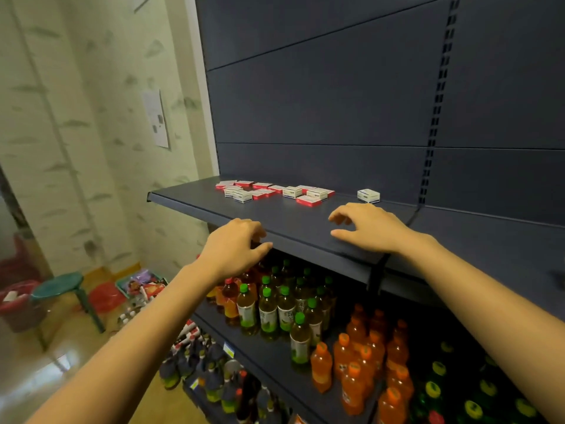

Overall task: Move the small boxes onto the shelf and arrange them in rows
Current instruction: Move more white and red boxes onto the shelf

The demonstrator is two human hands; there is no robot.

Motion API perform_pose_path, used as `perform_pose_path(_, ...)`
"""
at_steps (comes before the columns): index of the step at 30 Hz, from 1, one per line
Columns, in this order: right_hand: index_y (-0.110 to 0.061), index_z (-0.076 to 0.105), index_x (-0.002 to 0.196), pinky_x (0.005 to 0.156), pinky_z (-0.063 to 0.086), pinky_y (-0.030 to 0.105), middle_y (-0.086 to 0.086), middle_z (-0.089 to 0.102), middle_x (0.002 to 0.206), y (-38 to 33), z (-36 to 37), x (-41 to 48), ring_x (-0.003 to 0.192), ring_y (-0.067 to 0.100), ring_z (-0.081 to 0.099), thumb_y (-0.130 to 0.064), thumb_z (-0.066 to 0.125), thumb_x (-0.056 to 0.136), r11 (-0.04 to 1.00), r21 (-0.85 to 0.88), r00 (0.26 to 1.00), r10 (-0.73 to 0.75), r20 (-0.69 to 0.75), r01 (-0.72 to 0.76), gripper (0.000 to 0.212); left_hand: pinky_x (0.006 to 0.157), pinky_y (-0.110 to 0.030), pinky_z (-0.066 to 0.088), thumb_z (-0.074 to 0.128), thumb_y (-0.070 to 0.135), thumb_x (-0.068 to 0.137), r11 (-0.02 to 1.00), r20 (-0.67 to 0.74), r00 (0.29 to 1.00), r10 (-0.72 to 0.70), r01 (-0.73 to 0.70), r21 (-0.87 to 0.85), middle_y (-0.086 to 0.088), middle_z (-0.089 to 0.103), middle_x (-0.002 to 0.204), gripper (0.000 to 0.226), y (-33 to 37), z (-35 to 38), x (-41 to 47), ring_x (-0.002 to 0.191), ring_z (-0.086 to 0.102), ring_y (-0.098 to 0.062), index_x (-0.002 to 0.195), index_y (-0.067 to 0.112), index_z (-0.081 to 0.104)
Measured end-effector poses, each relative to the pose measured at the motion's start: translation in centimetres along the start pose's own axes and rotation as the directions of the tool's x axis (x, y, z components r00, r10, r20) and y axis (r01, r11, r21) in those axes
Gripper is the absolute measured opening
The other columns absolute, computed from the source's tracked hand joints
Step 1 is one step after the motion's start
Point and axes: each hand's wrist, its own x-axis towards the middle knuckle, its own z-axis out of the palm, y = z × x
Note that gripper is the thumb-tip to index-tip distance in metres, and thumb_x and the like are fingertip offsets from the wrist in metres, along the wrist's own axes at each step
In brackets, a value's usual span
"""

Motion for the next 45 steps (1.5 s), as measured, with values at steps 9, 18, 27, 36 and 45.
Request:
perform_pose_path(9,-0.022,0.049,0.128,0.095,0.045,0.041,-0.001,0.052,0.131,1.5,4.5,10.4,0.118,0.022,0.051,-0.041,0.050,0.091,0.981,-0.131,0.986,0.154,0.061,-0.145,0.042,0.075,-0.025,0.041,0.050,0.046,0.088,0.997,-0.001,0.999,0.053,-0.053,-0.060,0.002,0.062,0.111,0.035,-6.3,4.5,7.2,0.099,0.053,-0.011,0.109,0.020,0.059)
perform_pose_path(18,-0.018,0.056,0.119,0.080,0.042,0.035,0.004,0.057,0.123,5.1,6.0,21.0,0.110,0.027,0.055,-0.060,0.050,0.083,0.901,-0.225,0.919,0.390,0.050,-0.370,0.055,0.086,-0.033,0.044,0.049,0.045,0.089,0.984,0.080,0.981,0.177,-0.175,-0.031,0.002,0.060,0.115,0.034,-11.2,8.1,16.5,0.110,0.050,-0.017,0.112,0.021,0.056)
perform_pose_path(27,-0.019,0.049,0.086,0.068,0.037,0.032,0.005,0.061,0.109,5.6,8.6,24.5,0.094,0.023,0.057,-0.063,0.049,0.082,0.840,-0.381,0.894,0.443,0.067,-0.387,0.045,0.084,-0.029,0.041,0.052,0.043,0.088,0.941,0.021,0.948,0.317,-0.311,-0.132,0.001,0.062,0.114,0.033,-13.1,10.5,23.9,0.110,0.051,-0.017,0.111,0.019,0.058)
perform_pose_path(36,-0.022,0.051,0.111,0.071,0.041,0.030,-0.003,0.057,0.117,5.6,6.4,21.5,0.101,0.018,0.056,-0.058,0.051,0.084,0.799,-0.392,0.878,0.476,-0.052,-0.457,0.045,0.089,-0.037,0.046,0.054,0.040,0.087,0.860,0.086,0.882,0.463,-0.424,-0.283,0.000,0.061,0.117,0.032,-12.8,14.0,32.1,0.110,0.051,-0.018,0.110,0.019,0.059)
perform_pose_path(45,-0.026,0.045,0.119,0.075,0.041,0.031,-0.008,0.050,0.125,4.1,5.3,16.4,0.105,0.019,0.055,-0.056,0.049,0.086,0.637,-0.309,0.704,0.675,-0.219,-0.707,0.044,0.098,-0.041,0.041,0.062,0.034,0.084,0.753,0.303,0.700,0.647,-0.524,-0.398,-0.008,0.052,0.130,0.049,-9.7,17.5,37.2,0.118,0.047,-0.024,0.126,0.013,0.050)
